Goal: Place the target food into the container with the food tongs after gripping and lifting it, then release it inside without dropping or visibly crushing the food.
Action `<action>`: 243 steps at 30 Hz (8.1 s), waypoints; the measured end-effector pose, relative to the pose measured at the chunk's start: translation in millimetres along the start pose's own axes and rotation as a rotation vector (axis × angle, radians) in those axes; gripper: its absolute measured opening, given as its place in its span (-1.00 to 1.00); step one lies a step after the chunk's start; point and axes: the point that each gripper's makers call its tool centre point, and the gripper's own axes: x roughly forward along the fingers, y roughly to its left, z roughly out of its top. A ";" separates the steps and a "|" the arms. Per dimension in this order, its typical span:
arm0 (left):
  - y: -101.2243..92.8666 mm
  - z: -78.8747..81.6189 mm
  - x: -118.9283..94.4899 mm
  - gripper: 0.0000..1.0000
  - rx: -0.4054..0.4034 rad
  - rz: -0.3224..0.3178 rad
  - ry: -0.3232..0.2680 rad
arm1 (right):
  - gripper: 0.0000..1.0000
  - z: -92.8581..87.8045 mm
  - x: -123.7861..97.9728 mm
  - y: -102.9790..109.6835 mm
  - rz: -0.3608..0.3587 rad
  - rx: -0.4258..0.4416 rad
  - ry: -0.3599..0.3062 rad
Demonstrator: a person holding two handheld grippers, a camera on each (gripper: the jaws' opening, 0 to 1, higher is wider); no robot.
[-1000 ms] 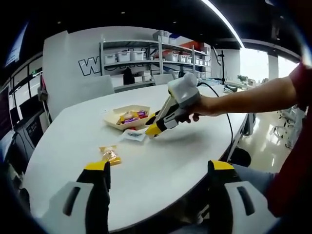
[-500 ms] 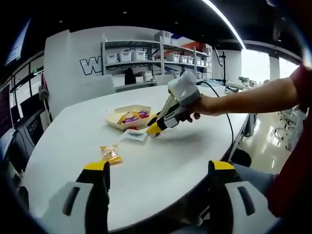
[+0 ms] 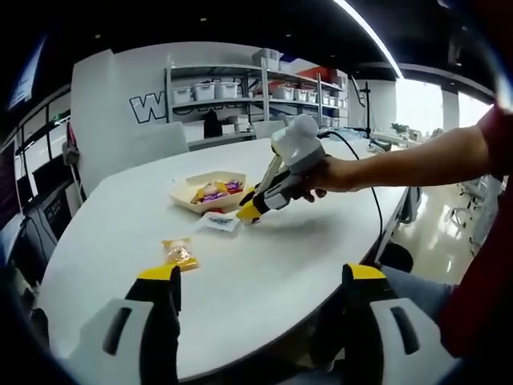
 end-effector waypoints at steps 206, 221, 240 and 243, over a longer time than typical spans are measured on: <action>8.4 -19.1 17.3 0.49 -0.025 -0.029 0.004 | -0.57 25.0 6.5 32.1 0.274 0.787 -0.146; -19.6 -11.0 109.8 0.52 -0.035 -0.173 0.006 | -0.59 25.5 -0.7 51.6 0.311 0.705 -0.144; -4.4 -24.5 130.3 0.54 -0.085 -0.157 0.027 | -0.58 14.2 13.3 31.0 0.115 0.096 -0.108; -0.5 -21.6 134.6 0.56 -0.077 -0.154 0.031 | -0.58 16.0 12.6 41.2 0.151 0.171 -0.112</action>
